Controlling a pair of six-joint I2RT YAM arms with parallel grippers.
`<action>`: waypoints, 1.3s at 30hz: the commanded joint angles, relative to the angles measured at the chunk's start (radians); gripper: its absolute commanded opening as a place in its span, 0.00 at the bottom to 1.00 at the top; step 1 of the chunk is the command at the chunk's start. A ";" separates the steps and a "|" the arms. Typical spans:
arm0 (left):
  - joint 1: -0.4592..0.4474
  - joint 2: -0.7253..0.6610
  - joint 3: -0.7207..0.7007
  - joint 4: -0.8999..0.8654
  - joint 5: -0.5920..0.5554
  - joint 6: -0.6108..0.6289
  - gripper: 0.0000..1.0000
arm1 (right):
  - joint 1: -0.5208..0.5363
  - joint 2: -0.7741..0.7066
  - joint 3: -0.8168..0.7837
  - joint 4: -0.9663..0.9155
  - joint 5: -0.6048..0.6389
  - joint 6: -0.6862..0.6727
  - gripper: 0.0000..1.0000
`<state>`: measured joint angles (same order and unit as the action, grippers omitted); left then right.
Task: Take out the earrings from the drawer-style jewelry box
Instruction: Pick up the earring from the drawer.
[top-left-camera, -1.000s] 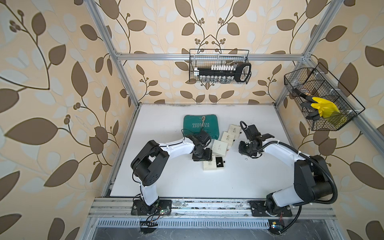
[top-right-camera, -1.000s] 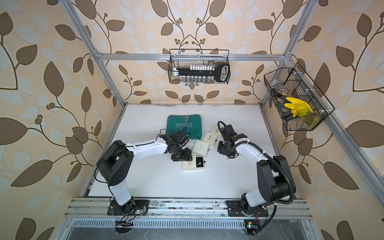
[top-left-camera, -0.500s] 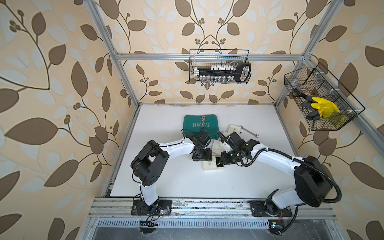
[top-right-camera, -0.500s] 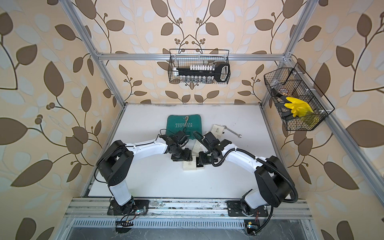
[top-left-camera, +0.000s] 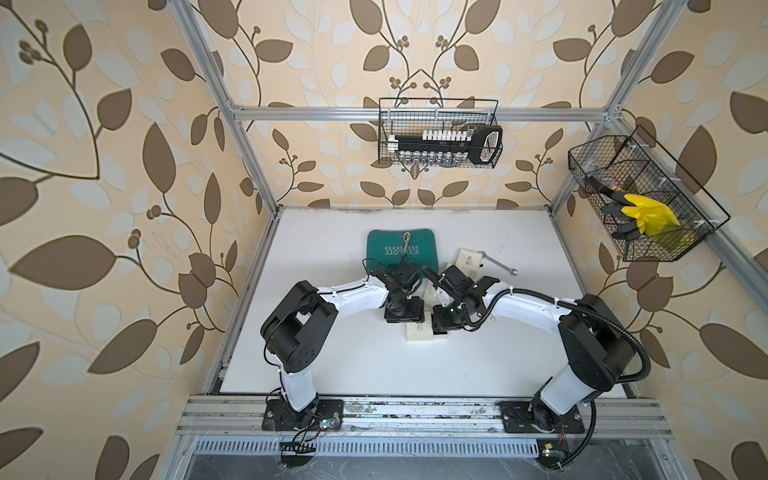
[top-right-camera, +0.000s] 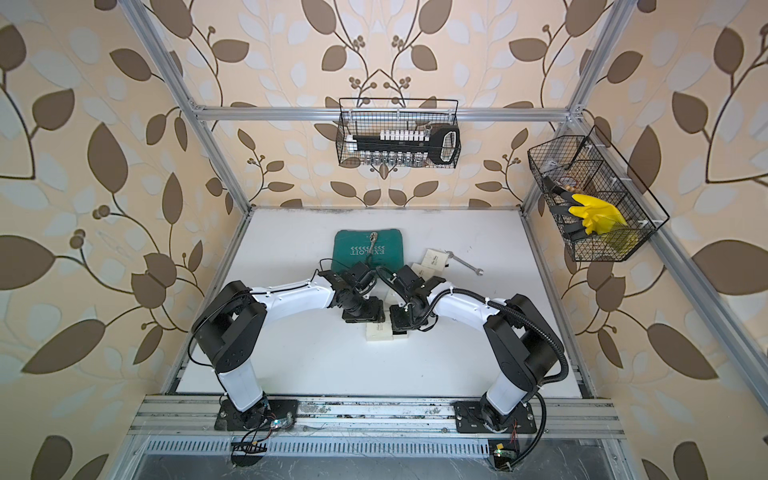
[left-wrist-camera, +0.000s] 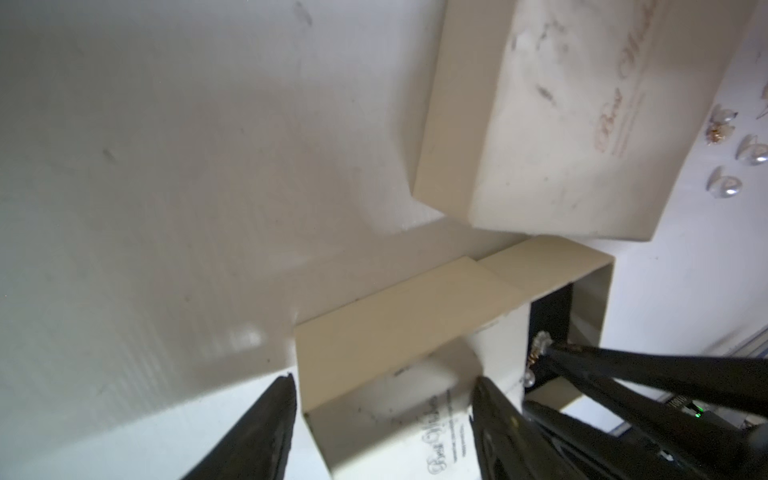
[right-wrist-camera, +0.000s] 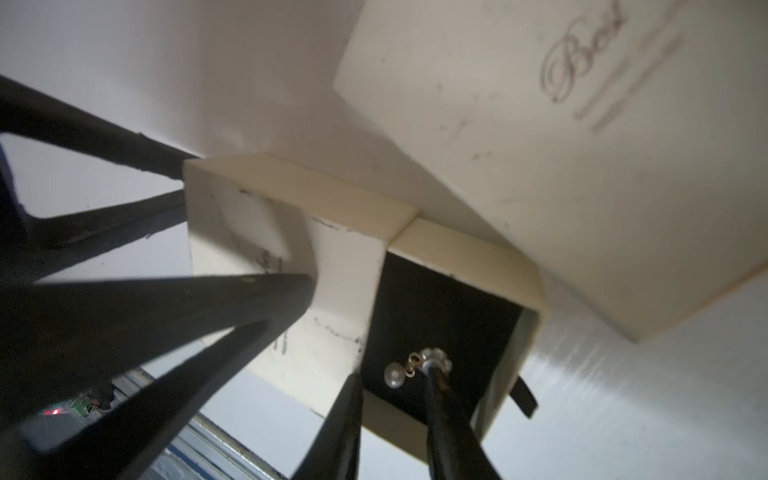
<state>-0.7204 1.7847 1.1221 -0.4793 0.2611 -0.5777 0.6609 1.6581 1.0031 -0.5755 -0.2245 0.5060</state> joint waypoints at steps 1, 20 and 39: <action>-0.010 -0.013 -0.027 -0.056 -0.002 0.023 0.68 | 0.007 0.034 0.042 -0.021 0.051 0.026 0.28; -0.010 -0.008 -0.020 -0.064 -0.006 0.030 0.69 | 0.042 0.069 0.061 -0.061 0.154 0.023 0.19; -0.011 -0.019 -0.004 -0.069 0.011 0.064 0.71 | -0.106 -0.157 0.009 -0.042 0.281 0.060 0.09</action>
<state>-0.7208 1.7847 1.1221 -0.4805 0.2623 -0.5526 0.6113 1.5383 1.0451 -0.6079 -0.0010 0.5411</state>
